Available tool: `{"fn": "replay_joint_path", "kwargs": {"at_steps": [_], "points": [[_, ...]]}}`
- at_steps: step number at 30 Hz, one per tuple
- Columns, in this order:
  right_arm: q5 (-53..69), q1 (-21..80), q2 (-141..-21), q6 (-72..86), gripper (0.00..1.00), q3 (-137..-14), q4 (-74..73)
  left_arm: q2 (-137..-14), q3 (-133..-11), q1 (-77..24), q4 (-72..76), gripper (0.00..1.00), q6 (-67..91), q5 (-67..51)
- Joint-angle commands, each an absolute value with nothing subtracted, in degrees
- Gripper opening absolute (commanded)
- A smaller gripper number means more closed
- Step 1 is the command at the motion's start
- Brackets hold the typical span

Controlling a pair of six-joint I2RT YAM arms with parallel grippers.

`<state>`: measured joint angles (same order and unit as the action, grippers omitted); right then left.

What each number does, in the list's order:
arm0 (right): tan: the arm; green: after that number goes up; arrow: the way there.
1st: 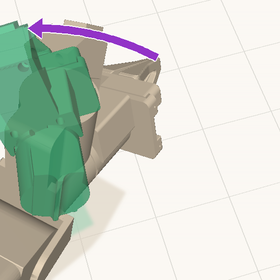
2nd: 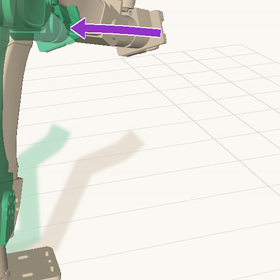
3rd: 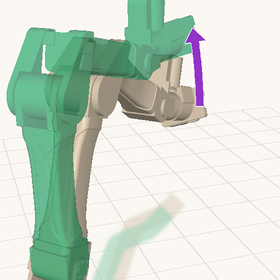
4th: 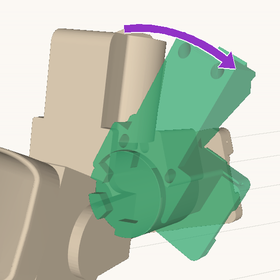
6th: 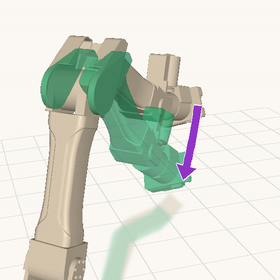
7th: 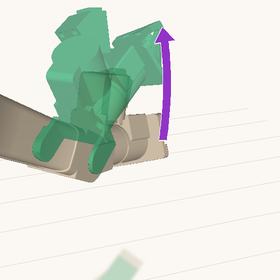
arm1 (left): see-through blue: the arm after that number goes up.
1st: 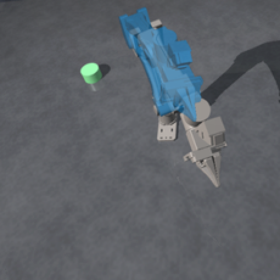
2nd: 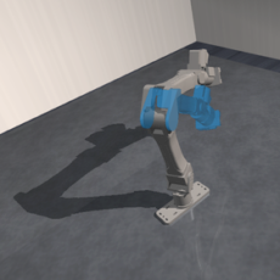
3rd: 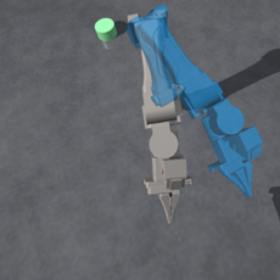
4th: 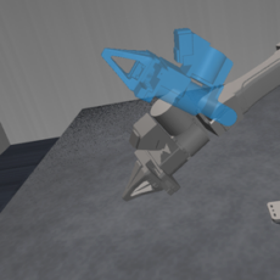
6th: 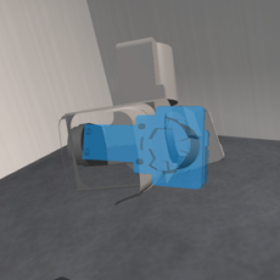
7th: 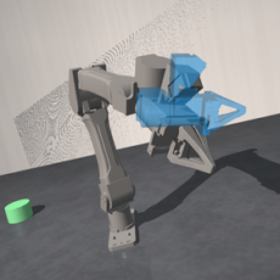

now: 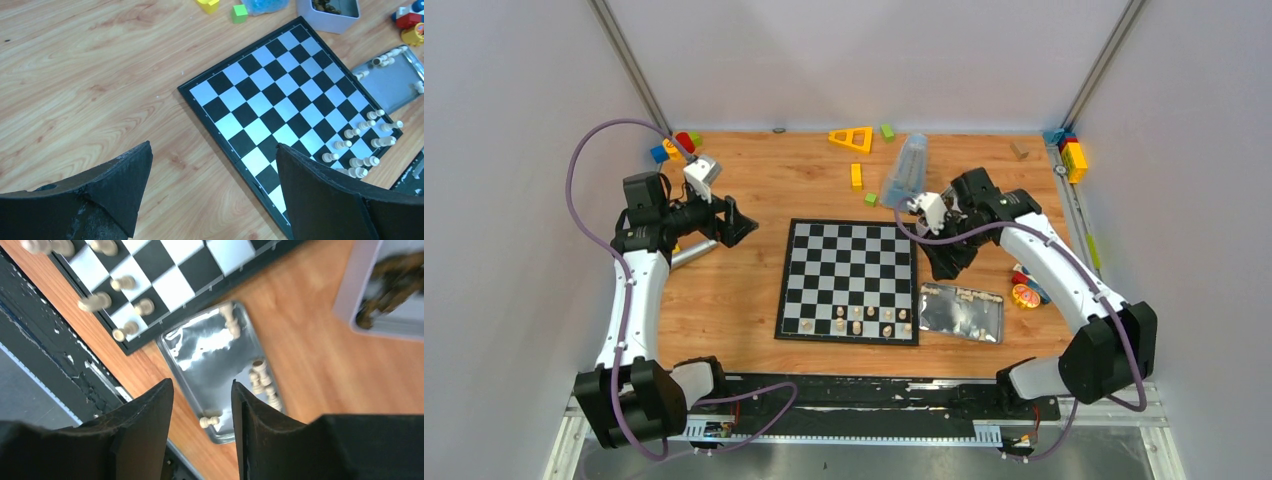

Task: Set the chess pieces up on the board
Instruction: Pick up the chess piece from the storage box.

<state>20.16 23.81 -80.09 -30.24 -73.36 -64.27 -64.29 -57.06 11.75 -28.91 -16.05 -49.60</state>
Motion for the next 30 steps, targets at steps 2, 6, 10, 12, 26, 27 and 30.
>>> {"fn": "replay_joint_path", "kwargs": {"at_steps": [2, 6, 10, 12, 26, 27, 30], "points": [[28.27, 15.72, -76.07, -31.44, 0.45, -61.82, -55.08, -62.84, -57.67, 12.24, -29.41, 1.0, -17.99, -54.05], [30.48, 13.3, -77.84, -30.98, 0.4, -56.26, -49.93, -62.33, -56.95, 12.22, -27.62, 0.99, -16.8, -54.56], [31.54, 13.1, -80.47, -29.94, 0.39, -53.04, -45.28, -62.23, -56.87, 12.22, -26.78, 0.99, -15.95, -54.98], [31.68, 13.17, -81.41, -29.48, 0.39, -51.81, -42.68, -62.18, -56.87, 12.23, -26.46, 0.99, -15.8, -54.85], [29.37, 13.17, -87.46, -31.35, 0.39, -51.59, -38.95, -63.14, -57.06, 12.22, -25.71, 0.98, -15.73, -54.35], [29.31, 13.18, -87.75, -31.49, 0.39, -51.51, -38.98, -63.21, -57.16, 12.26, -25.74, 0.98, -15.73, -54.35], [29.18, 13.22, -88.32, -31.97, 0.39, -51.18, -38.6, -63.44, -57.21, 12.23, -25.63, 0.98, -15.7, -54.36]]}}
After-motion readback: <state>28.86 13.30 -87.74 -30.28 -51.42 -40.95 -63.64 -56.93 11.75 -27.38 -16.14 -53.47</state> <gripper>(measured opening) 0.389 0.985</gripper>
